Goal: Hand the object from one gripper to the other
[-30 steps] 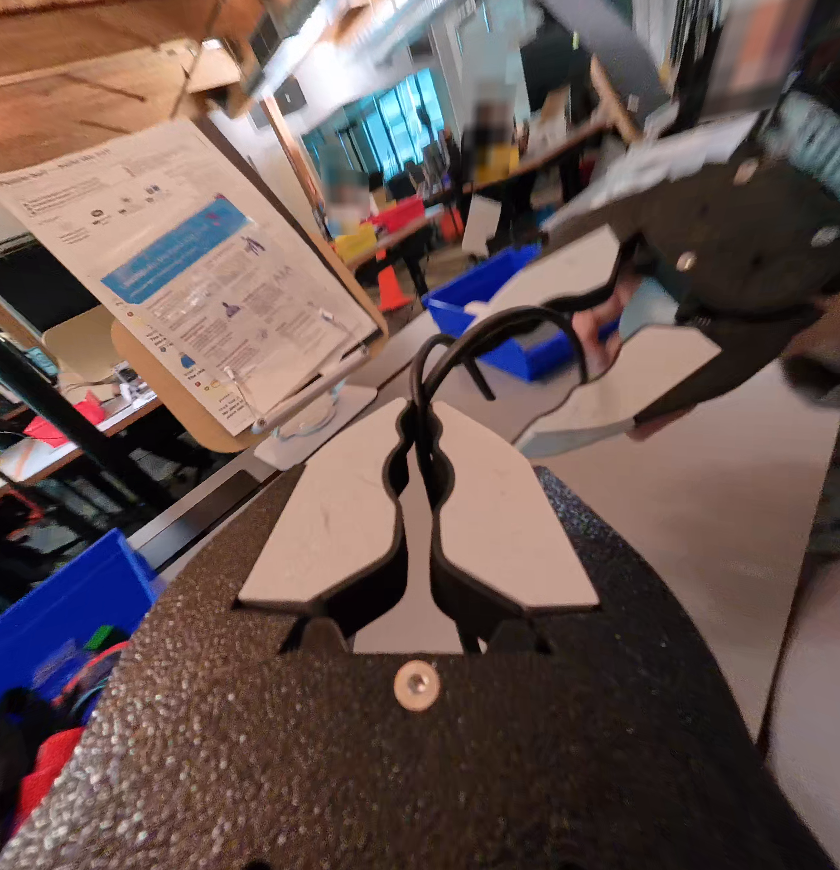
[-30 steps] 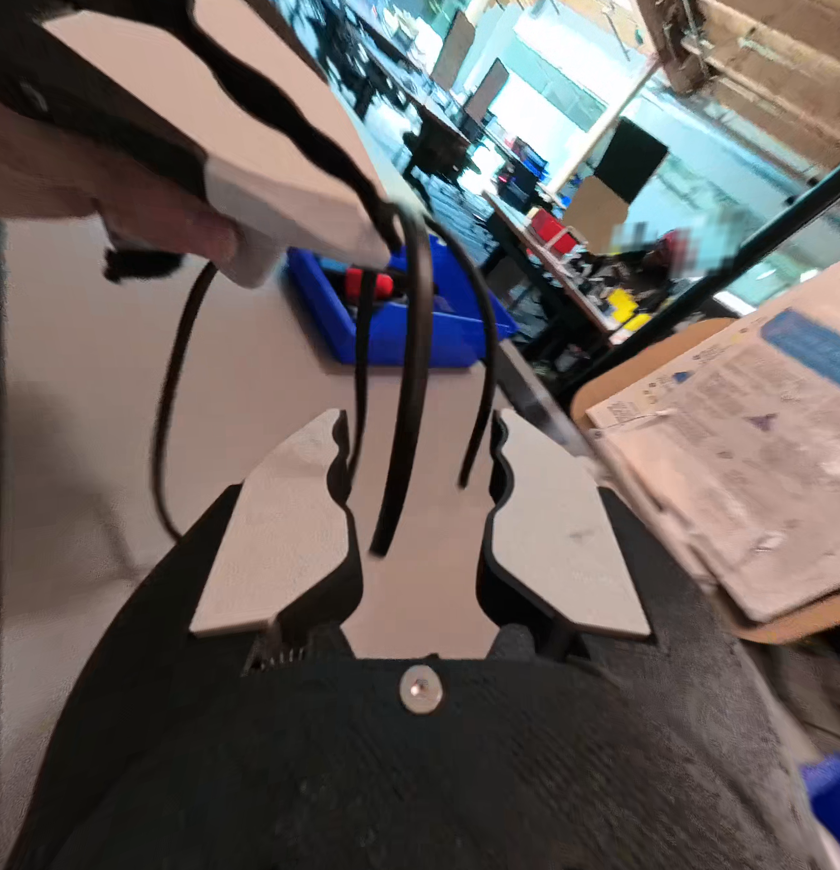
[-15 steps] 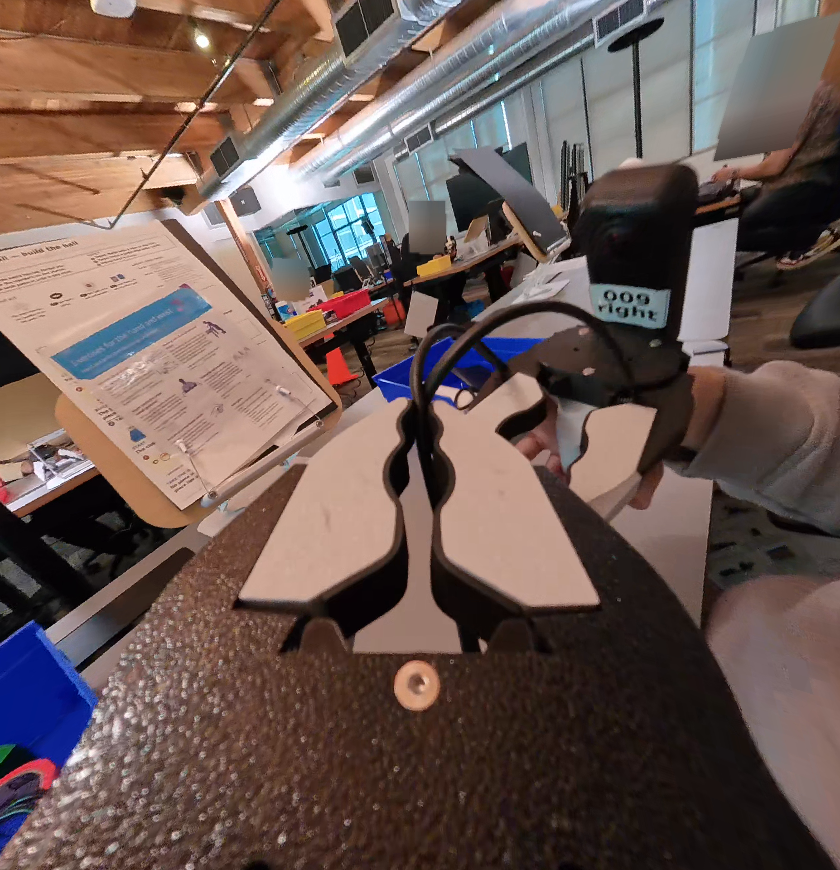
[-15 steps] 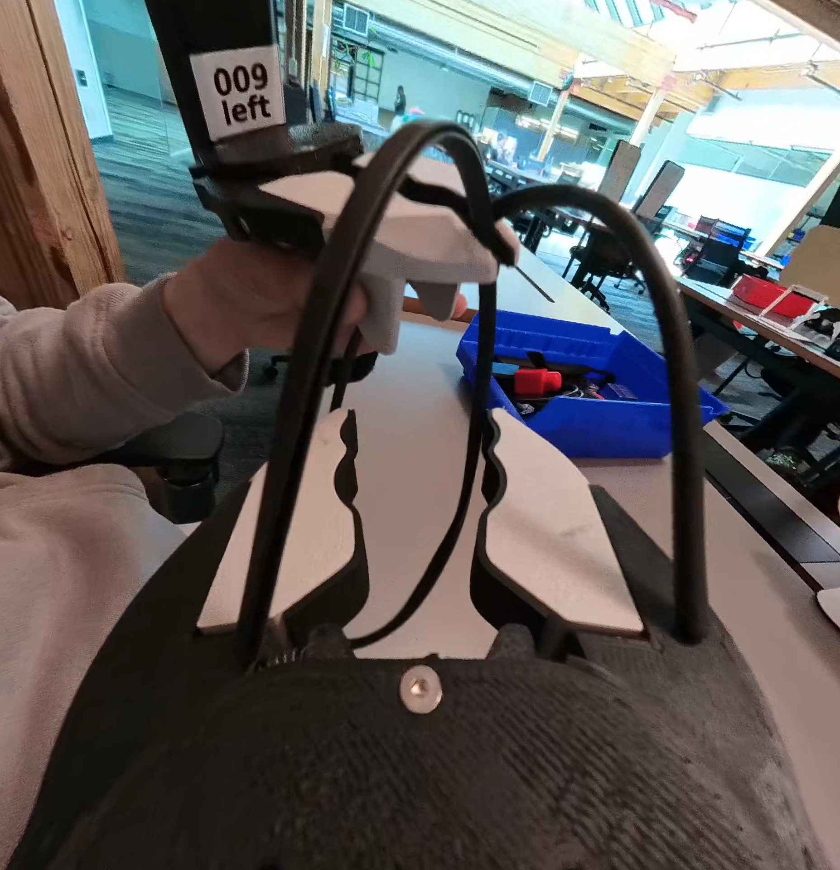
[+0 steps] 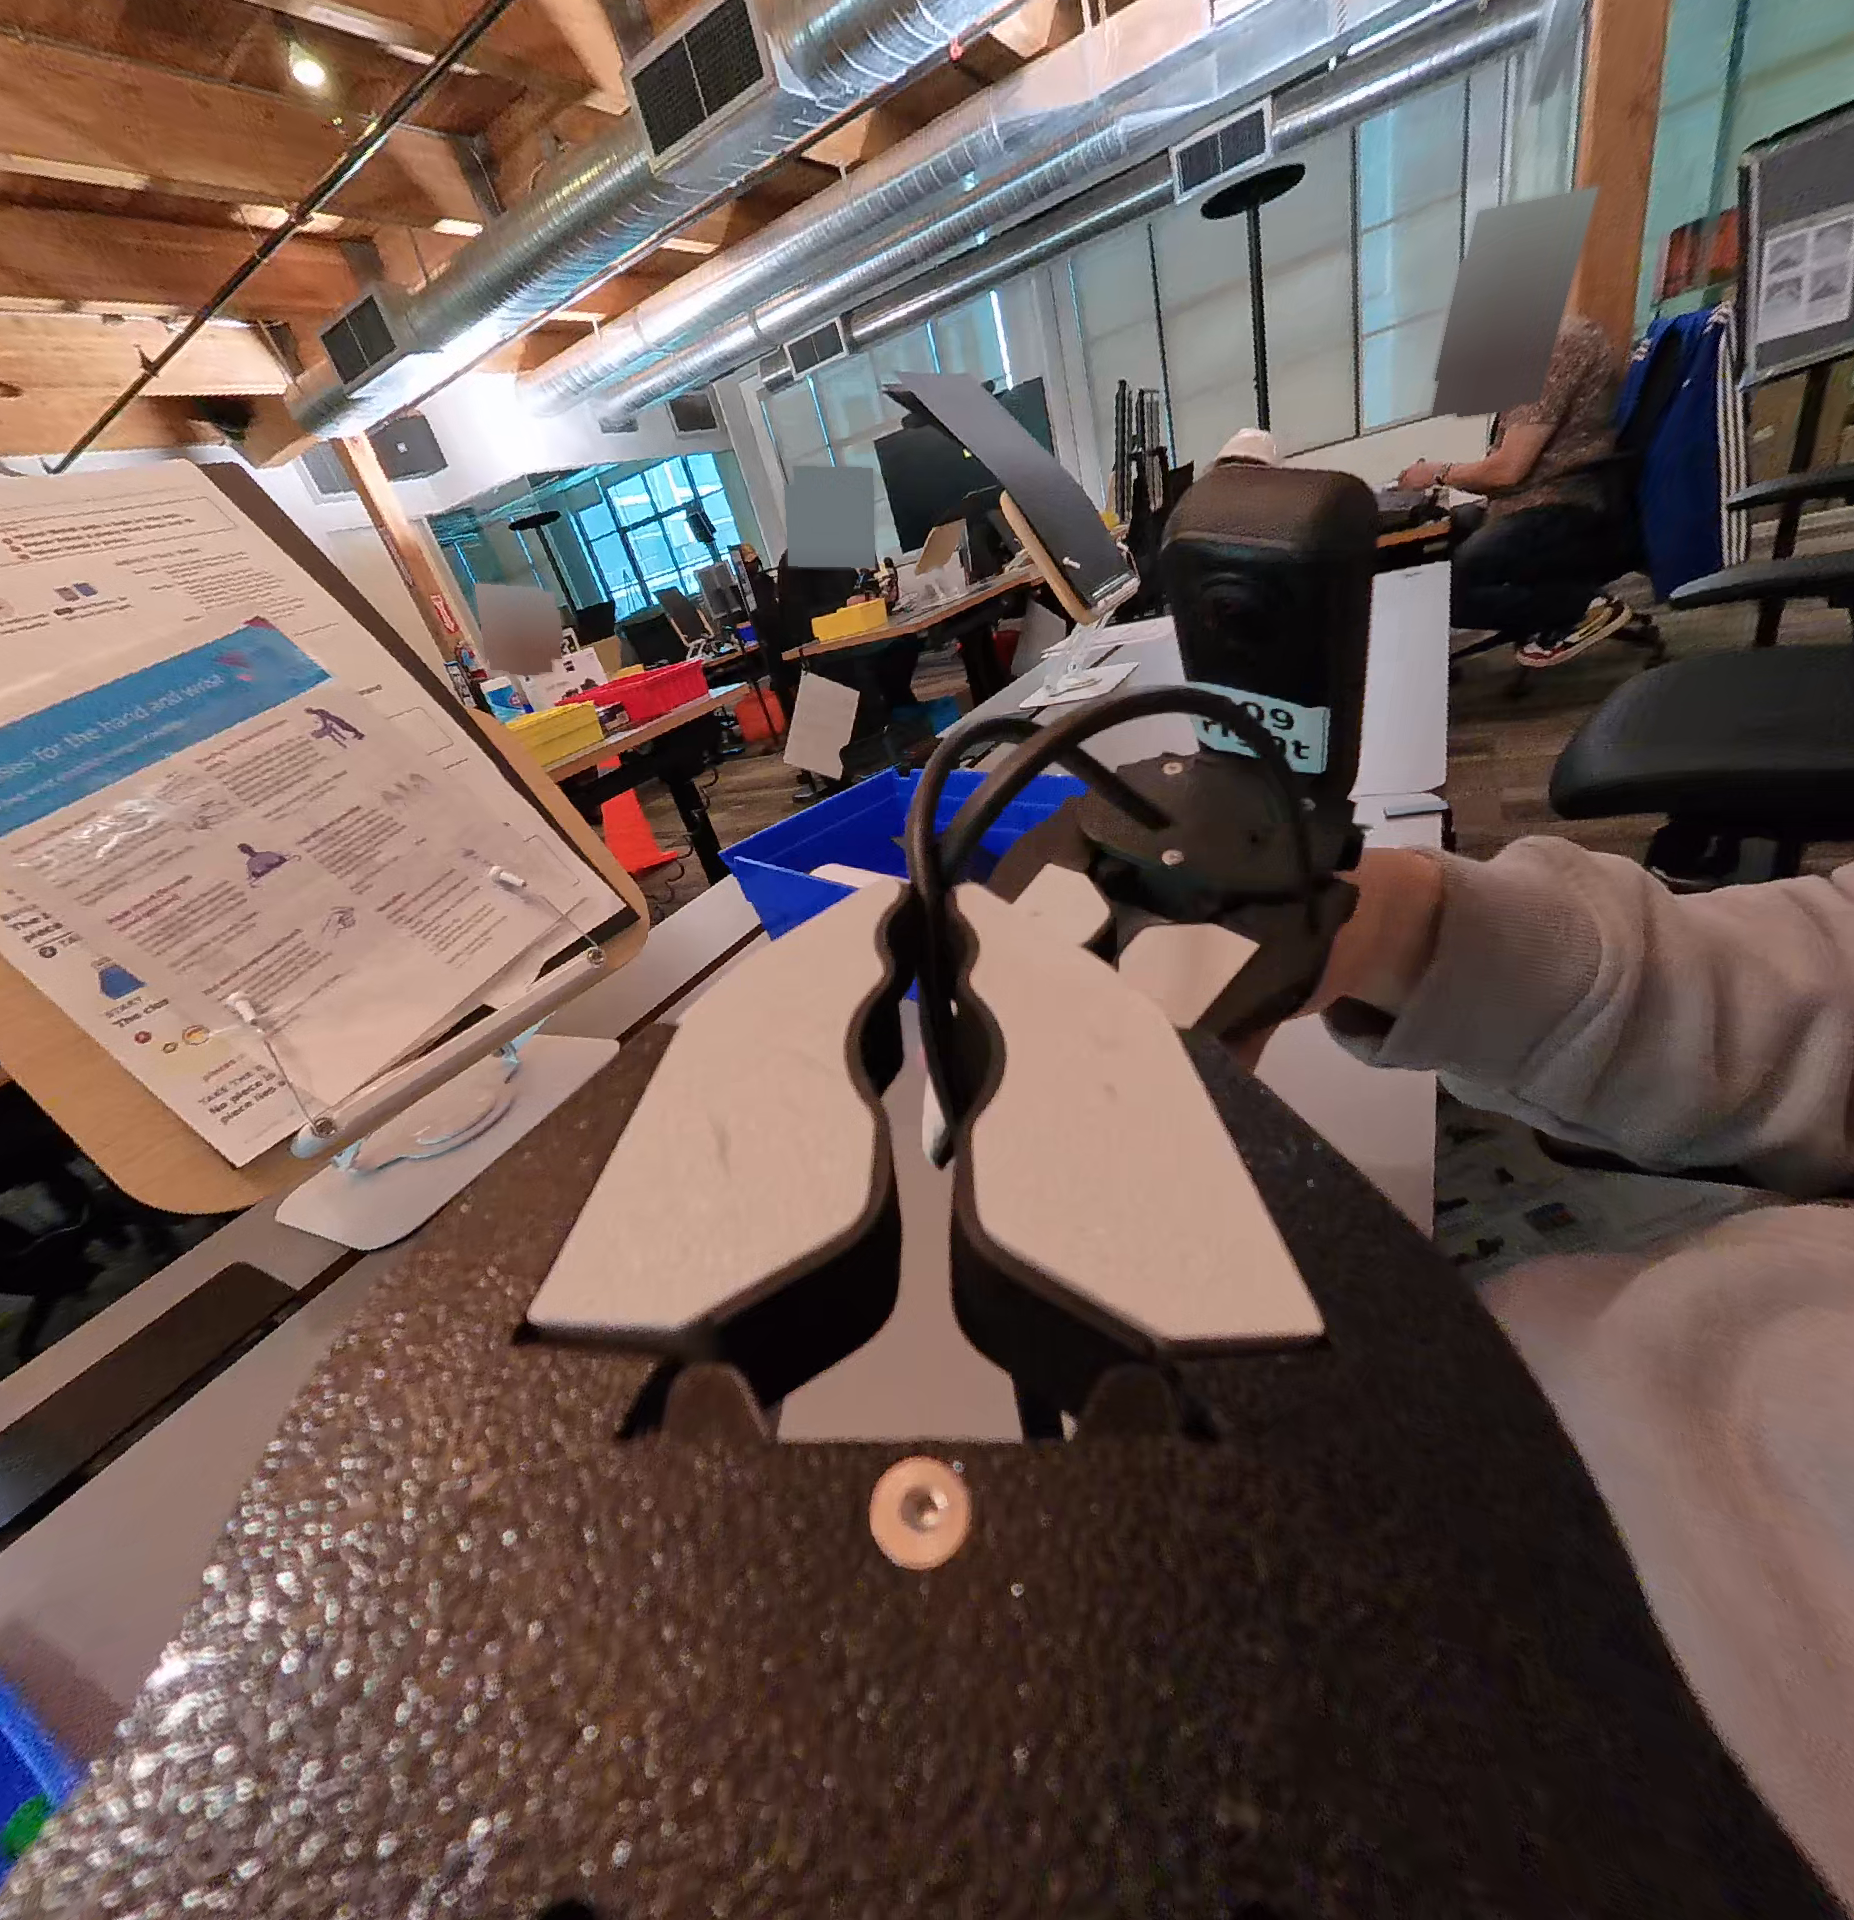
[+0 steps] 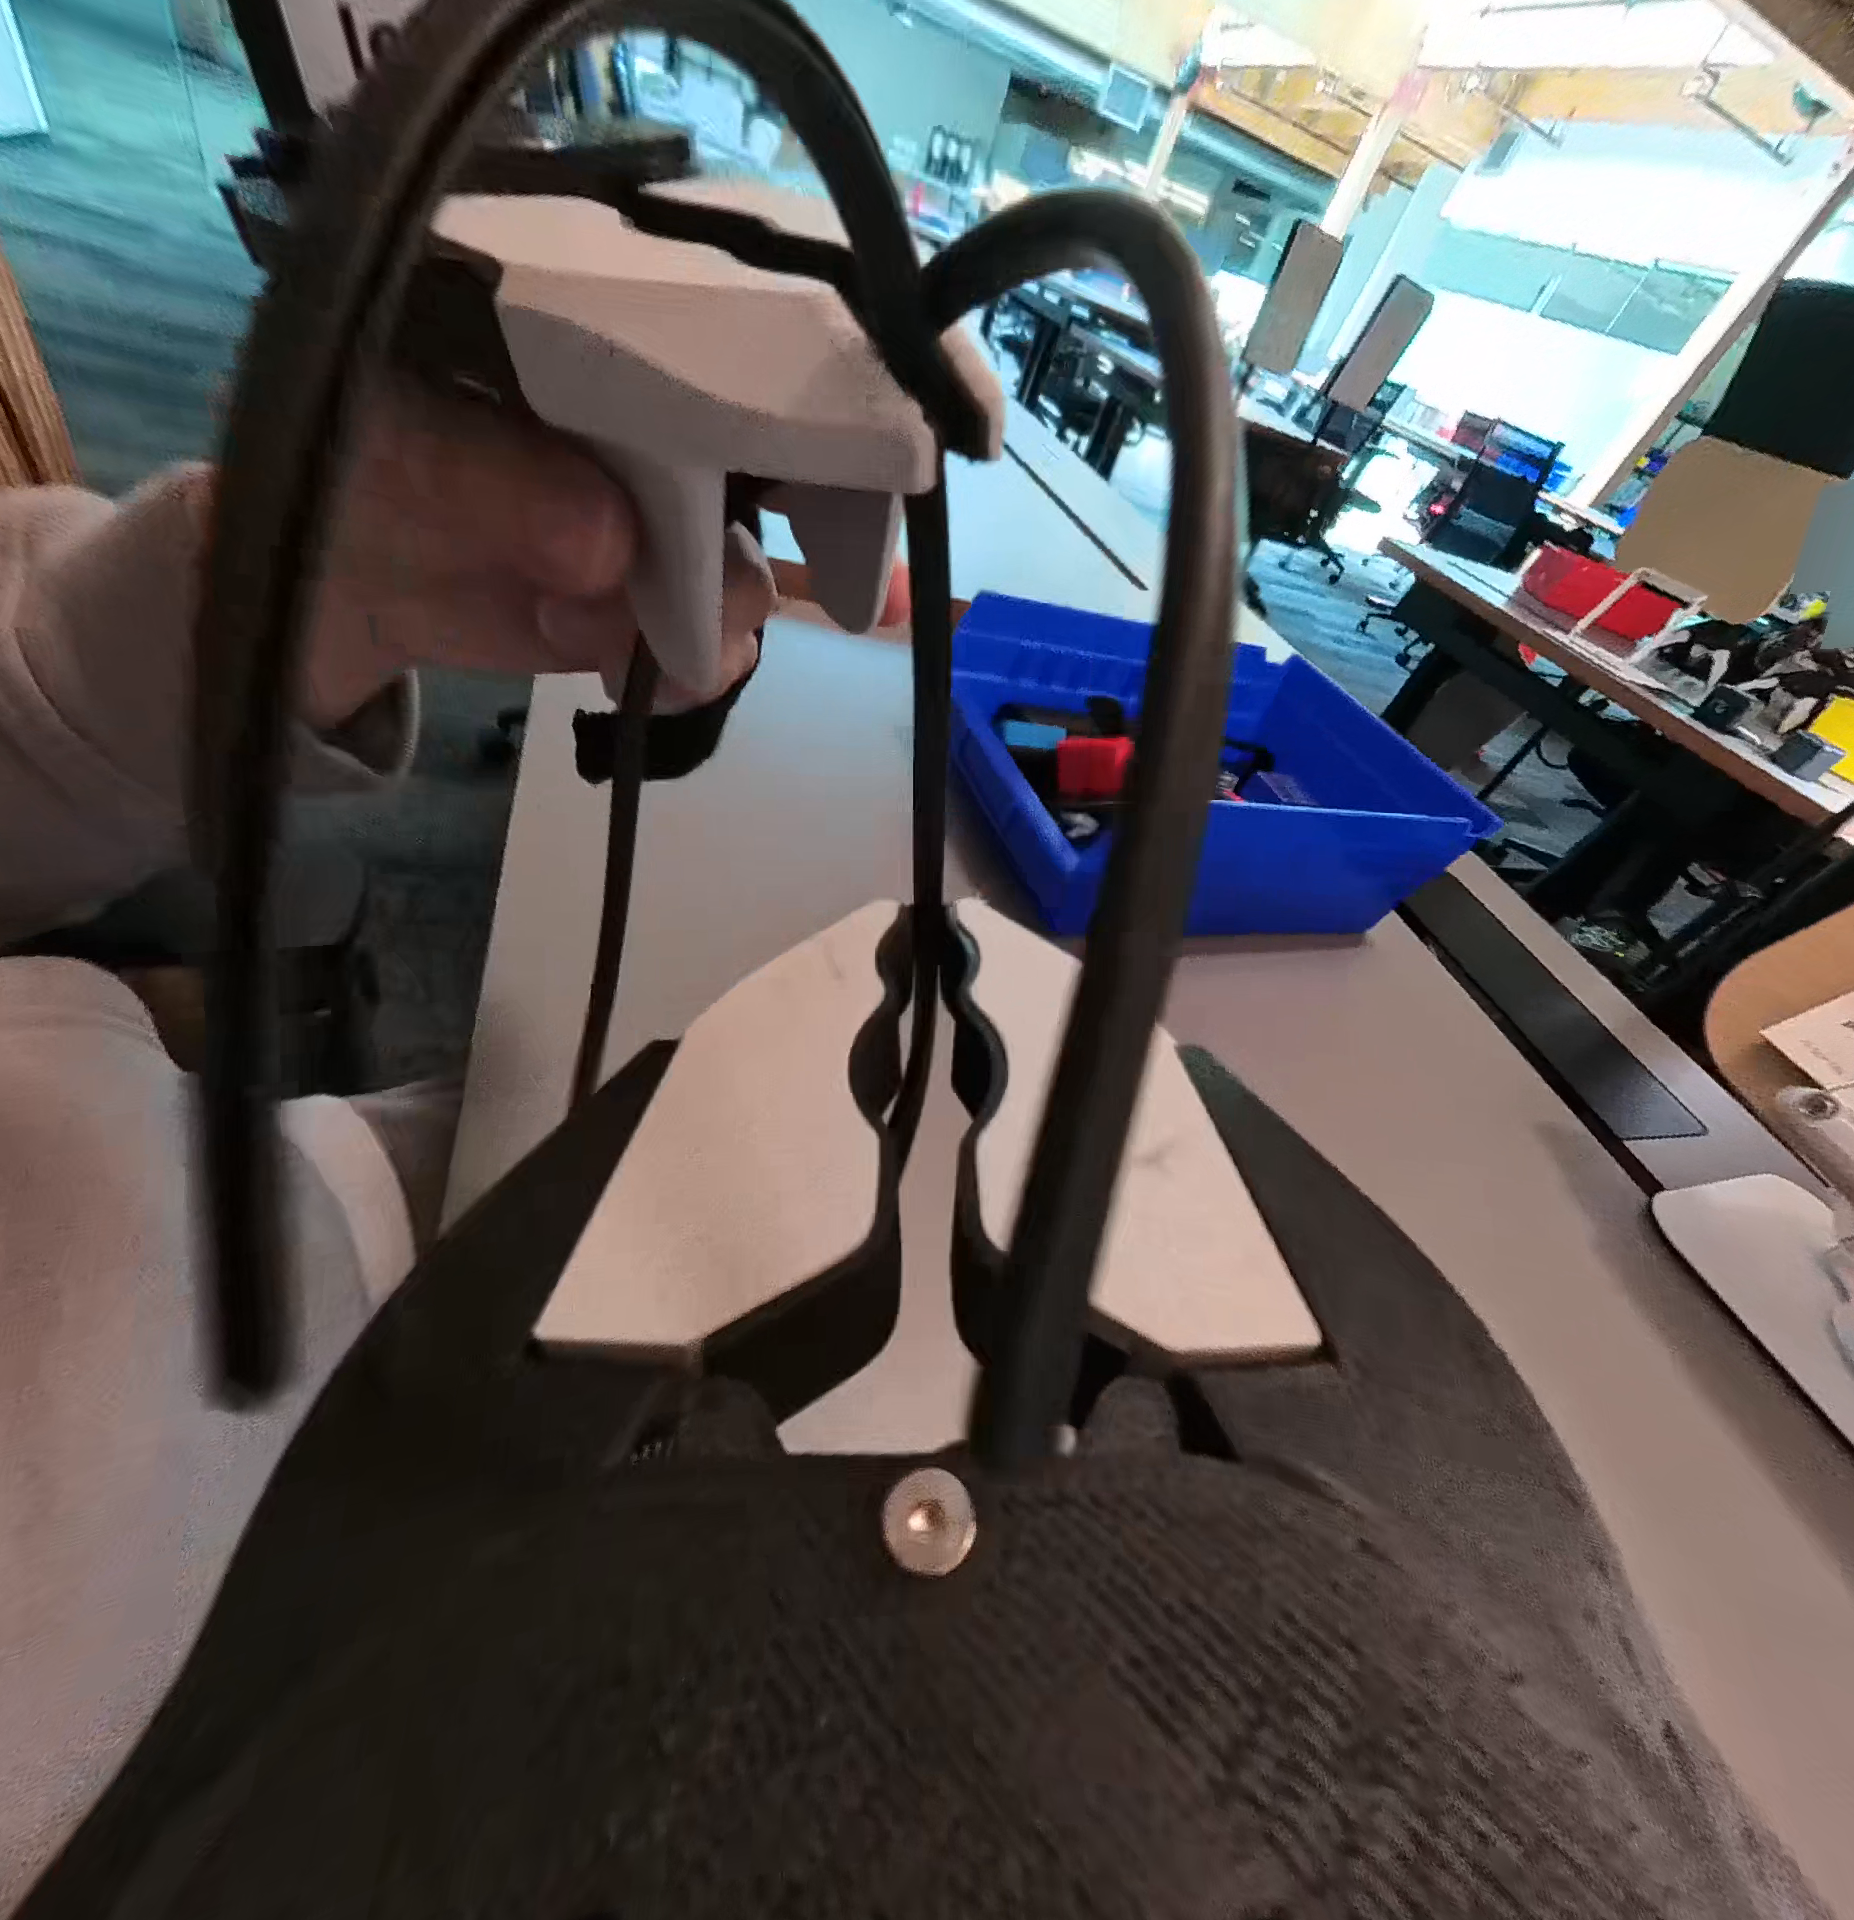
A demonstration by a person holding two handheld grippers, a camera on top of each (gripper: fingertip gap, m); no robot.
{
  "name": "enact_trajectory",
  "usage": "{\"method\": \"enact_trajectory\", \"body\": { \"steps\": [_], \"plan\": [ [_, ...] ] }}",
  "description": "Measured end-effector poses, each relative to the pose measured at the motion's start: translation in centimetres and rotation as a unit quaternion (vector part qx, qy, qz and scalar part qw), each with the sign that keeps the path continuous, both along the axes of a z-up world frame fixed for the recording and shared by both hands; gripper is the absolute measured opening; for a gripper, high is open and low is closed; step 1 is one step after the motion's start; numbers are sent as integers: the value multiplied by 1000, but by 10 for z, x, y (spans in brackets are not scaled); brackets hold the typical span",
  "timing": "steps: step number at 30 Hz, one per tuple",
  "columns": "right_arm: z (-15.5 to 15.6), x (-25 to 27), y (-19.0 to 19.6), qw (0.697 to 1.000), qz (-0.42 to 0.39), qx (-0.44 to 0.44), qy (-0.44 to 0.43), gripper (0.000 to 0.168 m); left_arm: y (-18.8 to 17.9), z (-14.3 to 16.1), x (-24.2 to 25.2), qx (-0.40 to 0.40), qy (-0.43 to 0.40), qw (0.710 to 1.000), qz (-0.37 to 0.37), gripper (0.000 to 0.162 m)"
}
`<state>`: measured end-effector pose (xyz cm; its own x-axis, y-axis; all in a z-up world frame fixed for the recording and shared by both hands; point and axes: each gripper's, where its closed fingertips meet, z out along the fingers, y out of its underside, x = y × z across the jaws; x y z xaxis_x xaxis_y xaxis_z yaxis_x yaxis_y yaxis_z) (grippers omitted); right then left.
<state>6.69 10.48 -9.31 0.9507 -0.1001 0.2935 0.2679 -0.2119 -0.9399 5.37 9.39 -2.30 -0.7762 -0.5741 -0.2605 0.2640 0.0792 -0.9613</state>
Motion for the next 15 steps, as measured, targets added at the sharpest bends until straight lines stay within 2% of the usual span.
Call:
{"method": "enact_trajectory", "body": {
  "steps": [3, 7, 9, 12, 14, 15],
  "plan": [
    [3, 12, -3, 999, -42, -12, -26, 5, 5, -2, 4, 13, -8, 1000, 22, 4],
    [31, 43, -30, 980, -155, 12, -120, 4, 18, -7, 14, 43, -15, 997, 65, 7],
    [52, 58, -53, 954, -221, 15, -203, 3, 24, -22, 18, 88, 11, 993, 76, 35],
    [78, 72, -87, 893, -321, -1, -315, 4, 48, -44, 36, 153, 63, 974, 153, 47],
    [89, 74, -100, 852, -360, -24, -380, 4, 59, -44, 45, 144, 73, 967, 198, 50],
    [91, 75, -103, 833, -370, -43, -410, 4, 57, -40, 45, 128, 73, 969, 197, 49]
  ]
}}
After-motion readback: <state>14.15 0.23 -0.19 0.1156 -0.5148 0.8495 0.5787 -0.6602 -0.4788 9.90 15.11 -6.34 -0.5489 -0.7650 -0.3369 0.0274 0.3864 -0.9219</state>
